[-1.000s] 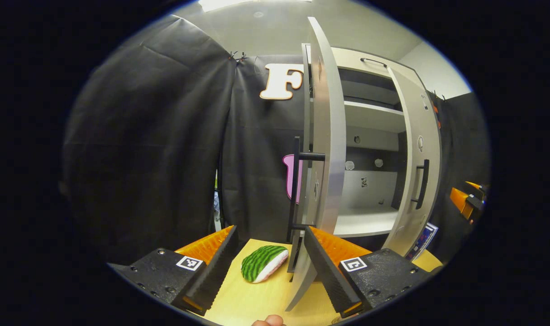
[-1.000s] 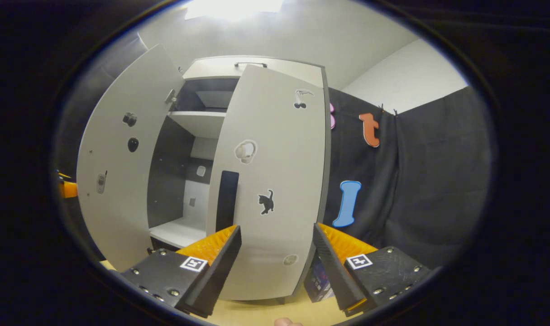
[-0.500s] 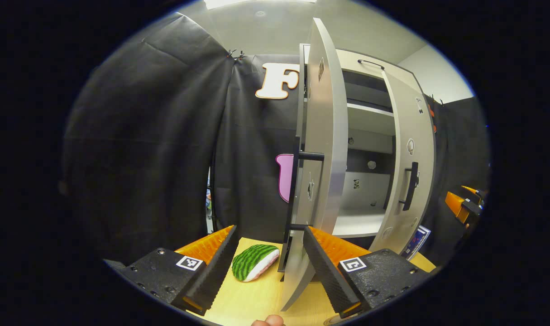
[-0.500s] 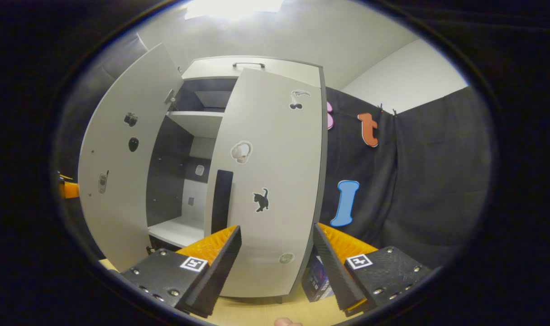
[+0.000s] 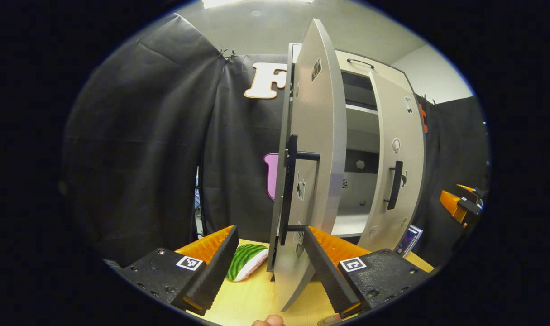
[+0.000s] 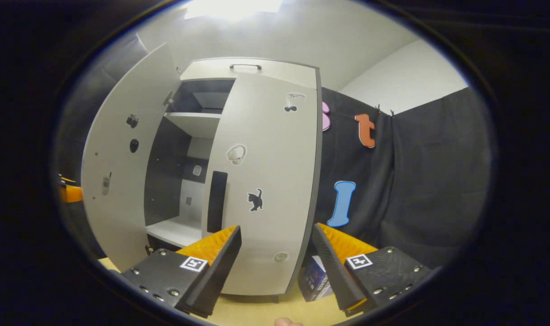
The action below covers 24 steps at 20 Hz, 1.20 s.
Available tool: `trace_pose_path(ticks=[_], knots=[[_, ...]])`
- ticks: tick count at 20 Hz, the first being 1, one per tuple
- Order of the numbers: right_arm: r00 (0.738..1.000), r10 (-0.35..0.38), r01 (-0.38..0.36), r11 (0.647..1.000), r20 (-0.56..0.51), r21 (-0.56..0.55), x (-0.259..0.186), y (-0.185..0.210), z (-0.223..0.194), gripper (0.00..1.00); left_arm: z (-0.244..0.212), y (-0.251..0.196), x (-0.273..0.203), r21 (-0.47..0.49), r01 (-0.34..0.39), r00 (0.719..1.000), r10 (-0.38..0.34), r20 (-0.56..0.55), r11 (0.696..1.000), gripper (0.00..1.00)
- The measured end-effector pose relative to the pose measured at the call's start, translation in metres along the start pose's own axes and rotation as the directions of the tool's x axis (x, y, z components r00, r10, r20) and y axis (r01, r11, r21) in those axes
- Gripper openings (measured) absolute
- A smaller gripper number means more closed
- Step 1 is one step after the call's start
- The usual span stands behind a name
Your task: Grasp the bottle in the cabinet with the left hand and place it on the coaster, then close the right door with the right hand and the left door with the left hand.
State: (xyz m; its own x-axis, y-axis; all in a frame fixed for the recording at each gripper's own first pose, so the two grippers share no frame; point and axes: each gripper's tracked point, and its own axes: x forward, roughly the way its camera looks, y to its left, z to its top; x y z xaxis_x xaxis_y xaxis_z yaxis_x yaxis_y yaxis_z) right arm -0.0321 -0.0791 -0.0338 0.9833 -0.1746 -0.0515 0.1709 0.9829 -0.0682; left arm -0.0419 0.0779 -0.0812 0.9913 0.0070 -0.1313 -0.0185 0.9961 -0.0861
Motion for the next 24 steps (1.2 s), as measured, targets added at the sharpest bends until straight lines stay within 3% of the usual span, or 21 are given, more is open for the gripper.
trace_pose_path(ticks=[8, 13, 24], knots=[[1.000, -0.021, 0.021, 1.000, -0.005, -0.003, -0.009, -0.013, -0.001, 0.94, -0.005, -0.026, 0.005, -0.038, 0.054, 0.999, -0.054, 0.001, 0.998, 0.94], [0.999, -0.038, 0.038, 0.999, 0.002, -0.020, -0.015, -0.023, 0.000, 0.93, -0.004, -0.051, 0.012, -0.007, 0.105, 0.994, -0.105, 0.002, 0.994, 0.94], [0.994, -0.110, 0.109, 0.993, -0.007, -0.032, -0.027, -0.059, -0.005, 0.93, -0.018, -0.126, 0.040, -0.009, 0.264, 0.964, -0.264, -0.019, 0.964, 0.94]])
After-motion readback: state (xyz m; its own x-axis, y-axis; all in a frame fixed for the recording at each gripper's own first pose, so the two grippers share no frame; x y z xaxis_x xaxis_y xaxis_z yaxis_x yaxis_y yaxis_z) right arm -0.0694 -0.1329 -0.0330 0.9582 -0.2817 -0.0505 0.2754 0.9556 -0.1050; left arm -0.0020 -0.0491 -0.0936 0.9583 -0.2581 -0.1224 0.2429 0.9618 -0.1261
